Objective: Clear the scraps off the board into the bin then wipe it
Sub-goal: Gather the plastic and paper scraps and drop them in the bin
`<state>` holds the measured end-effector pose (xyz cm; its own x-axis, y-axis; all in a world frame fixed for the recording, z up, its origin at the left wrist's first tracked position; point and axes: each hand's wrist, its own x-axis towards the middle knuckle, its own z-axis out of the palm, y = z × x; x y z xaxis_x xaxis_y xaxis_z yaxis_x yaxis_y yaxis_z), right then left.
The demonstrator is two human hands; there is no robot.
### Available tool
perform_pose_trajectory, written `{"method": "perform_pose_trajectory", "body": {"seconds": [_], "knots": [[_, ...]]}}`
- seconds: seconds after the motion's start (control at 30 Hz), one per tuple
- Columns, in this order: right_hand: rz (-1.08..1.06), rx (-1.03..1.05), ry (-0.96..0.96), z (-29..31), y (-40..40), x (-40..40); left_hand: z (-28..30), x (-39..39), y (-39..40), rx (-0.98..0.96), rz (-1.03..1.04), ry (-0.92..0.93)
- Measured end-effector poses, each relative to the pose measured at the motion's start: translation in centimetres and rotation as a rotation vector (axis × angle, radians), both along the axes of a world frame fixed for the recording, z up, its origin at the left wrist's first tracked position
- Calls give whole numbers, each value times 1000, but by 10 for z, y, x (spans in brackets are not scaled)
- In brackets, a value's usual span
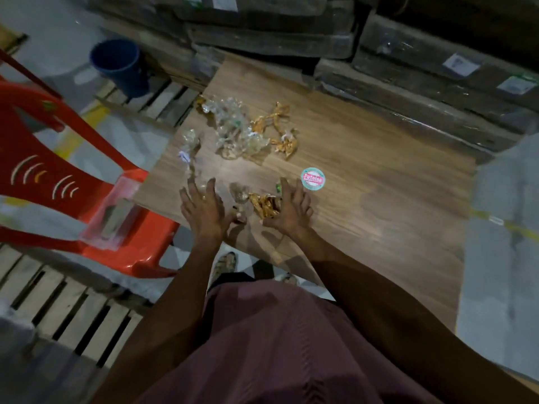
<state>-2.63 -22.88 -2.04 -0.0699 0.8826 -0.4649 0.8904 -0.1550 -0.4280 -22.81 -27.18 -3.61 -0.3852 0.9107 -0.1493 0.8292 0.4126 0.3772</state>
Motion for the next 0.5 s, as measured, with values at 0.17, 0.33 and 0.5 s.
{"method": "perform_pose_trajectory", "body": {"seconds": [0.17,0.33,0.5], "knots": [[-56,28,-41,-17,1,-34,-5,-34,30,-149,-177,-108],[-171,64,-97,-25,3,-70,-9,-32,54,-163,-353,-303],[-214,21,-159,-20,10,-91,-10,-35,79,-197,-613,-441]]}}
